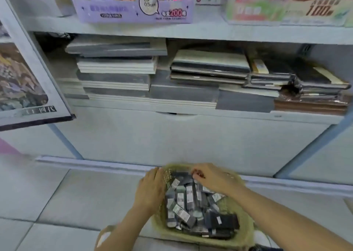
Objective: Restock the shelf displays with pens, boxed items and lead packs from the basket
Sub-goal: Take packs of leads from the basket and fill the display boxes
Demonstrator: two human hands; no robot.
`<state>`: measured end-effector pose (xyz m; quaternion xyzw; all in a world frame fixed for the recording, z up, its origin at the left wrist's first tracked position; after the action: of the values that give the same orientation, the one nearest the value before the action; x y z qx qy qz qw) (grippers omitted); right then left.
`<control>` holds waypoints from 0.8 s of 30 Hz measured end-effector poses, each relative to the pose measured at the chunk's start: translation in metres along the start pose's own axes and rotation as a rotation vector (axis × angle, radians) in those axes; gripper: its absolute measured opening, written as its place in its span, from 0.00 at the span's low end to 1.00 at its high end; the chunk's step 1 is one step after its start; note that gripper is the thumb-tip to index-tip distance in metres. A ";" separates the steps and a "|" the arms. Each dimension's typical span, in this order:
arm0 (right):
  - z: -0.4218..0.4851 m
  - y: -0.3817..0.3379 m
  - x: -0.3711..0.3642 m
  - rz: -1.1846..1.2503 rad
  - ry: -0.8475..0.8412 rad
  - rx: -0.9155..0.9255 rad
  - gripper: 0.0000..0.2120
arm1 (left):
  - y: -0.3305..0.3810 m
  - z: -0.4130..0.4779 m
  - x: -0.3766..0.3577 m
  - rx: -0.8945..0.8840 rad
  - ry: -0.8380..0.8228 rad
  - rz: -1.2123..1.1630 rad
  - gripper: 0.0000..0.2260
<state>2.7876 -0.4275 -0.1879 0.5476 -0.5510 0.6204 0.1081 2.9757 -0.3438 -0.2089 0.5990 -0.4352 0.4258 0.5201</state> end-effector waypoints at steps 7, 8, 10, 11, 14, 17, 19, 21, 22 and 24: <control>-0.043 0.111 -0.089 -0.171 -0.451 -0.355 0.27 | -0.012 -0.024 -0.087 0.079 -0.219 0.001 0.27; -0.047 0.118 -0.095 -0.180 -0.451 -0.369 0.29 | -0.011 -0.025 -0.090 0.088 -0.201 -0.007 0.27; -0.050 0.124 -0.103 -0.198 -0.405 -0.346 0.27 | -0.009 -0.026 -0.095 0.090 -0.164 -0.017 0.26; -0.050 0.126 -0.104 -0.193 -0.381 -0.333 0.25 | -0.009 -0.026 -0.096 0.087 -0.144 -0.009 0.26; -0.043 0.132 -0.097 -0.150 -0.310 -0.289 0.16 | -0.006 -0.026 -0.097 0.090 -0.111 -0.029 0.23; -0.035 0.136 -0.081 -0.068 -0.204 -0.241 0.08 | -0.001 -0.024 -0.097 0.110 -0.093 -0.056 0.20; -0.028 0.133 -0.070 0.080 -0.110 -0.236 0.07 | 0.004 -0.024 -0.093 0.124 -0.034 -0.099 0.18; -0.023 0.121 -0.062 0.294 -0.054 -0.283 0.10 | 0.013 -0.022 -0.088 0.088 0.041 -0.169 0.16; -0.020 0.113 -0.061 0.403 -0.055 -0.314 0.14 | 0.019 -0.020 -0.086 0.057 0.057 -0.261 0.15; -0.015 0.093 -0.062 0.553 -0.093 -0.313 0.20 | 0.033 -0.017 -0.086 0.121 -0.086 -0.727 0.15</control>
<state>2.7338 -0.4204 -0.2864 0.3814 -0.7721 0.5083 -0.0069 2.9204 -0.3227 -0.2817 0.7614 -0.1895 0.2126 0.5823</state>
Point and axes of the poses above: each hand's wrist, its own z-axis towards the middle knuckle, its own x-axis out of the back of the hand, y = z × x, the point moved 4 cm from there along z, towards the middle knuckle, and after that the axes turned 2 degrees about y, right-handed, at the moved point
